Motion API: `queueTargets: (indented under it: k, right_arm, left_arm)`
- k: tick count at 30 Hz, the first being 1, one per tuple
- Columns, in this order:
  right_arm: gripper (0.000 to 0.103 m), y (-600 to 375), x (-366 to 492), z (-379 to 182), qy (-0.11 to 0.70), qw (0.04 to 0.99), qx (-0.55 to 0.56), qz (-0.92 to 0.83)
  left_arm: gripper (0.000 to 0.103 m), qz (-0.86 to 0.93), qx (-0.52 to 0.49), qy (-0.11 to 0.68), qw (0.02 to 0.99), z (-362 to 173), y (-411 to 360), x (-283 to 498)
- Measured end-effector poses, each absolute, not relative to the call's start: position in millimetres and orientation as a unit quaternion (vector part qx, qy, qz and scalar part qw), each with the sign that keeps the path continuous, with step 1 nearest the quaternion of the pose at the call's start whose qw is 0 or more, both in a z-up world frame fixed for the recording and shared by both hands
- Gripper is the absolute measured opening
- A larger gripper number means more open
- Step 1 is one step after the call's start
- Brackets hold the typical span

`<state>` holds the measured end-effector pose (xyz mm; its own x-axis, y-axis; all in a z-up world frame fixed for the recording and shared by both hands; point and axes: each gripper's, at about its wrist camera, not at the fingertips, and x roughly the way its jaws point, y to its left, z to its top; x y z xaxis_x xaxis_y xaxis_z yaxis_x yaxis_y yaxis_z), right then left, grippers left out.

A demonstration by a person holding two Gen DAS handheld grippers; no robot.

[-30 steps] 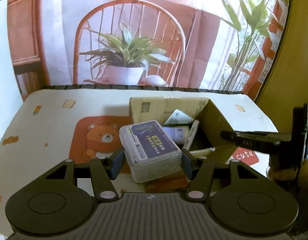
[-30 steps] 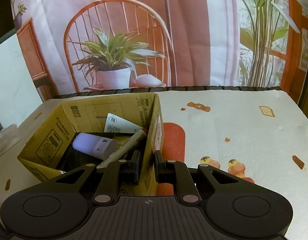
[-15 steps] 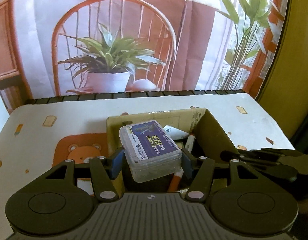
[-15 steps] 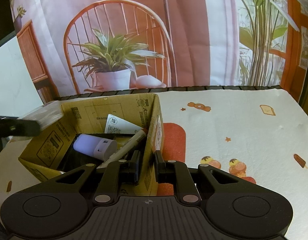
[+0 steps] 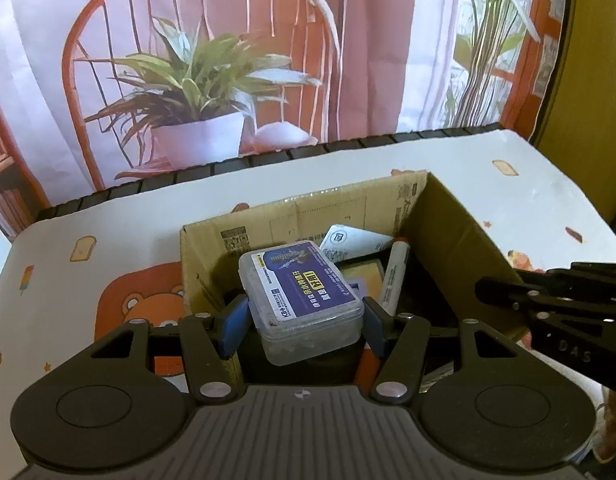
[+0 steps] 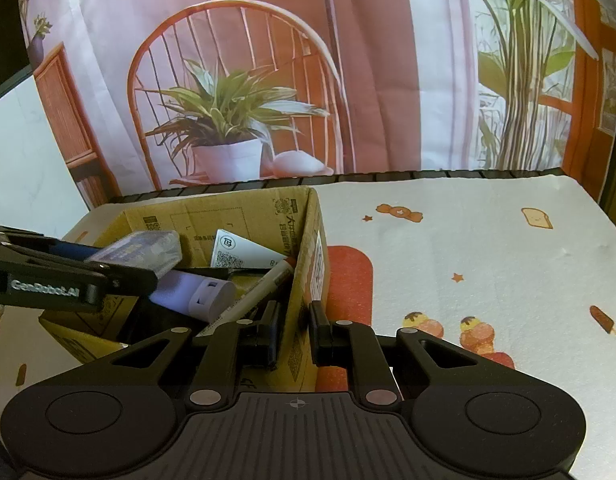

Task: Organize rigid objects
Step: 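Lift the clear plastic case with the left gripper over the box, then lower the clear plastic case into the box and open the left gripper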

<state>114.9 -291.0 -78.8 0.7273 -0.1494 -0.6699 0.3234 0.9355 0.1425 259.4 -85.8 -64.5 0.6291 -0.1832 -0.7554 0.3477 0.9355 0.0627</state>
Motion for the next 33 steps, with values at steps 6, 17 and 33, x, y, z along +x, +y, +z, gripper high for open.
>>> queueTargets:
  k: [6, 17, 33]
  right_arm:
    - [0.014, -291.1, 114.8, -79.0, 0.346, 0.921, 0.126, -0.128]
    - [0.014, -291.3, 114.6, -79.5, 0.346, 0.921, 0.126, -0.128]
    - [0.014, -291.5, 114.4, -79.8, 0.346, 0.921, 0.127, -0.128]
  left_arm:
    - [0.062, -0.155, 0.113, 0.420, 0.887, -72.5, -89.0, 261.9]
    - [0.062, -0.154, 0.113, 0.440, 0.877, -80.1, -85.8, 266.4]
    - [0.076, -0.158, 0.099, 0.429, 0.884, -73.3, -78.6, 259.7]
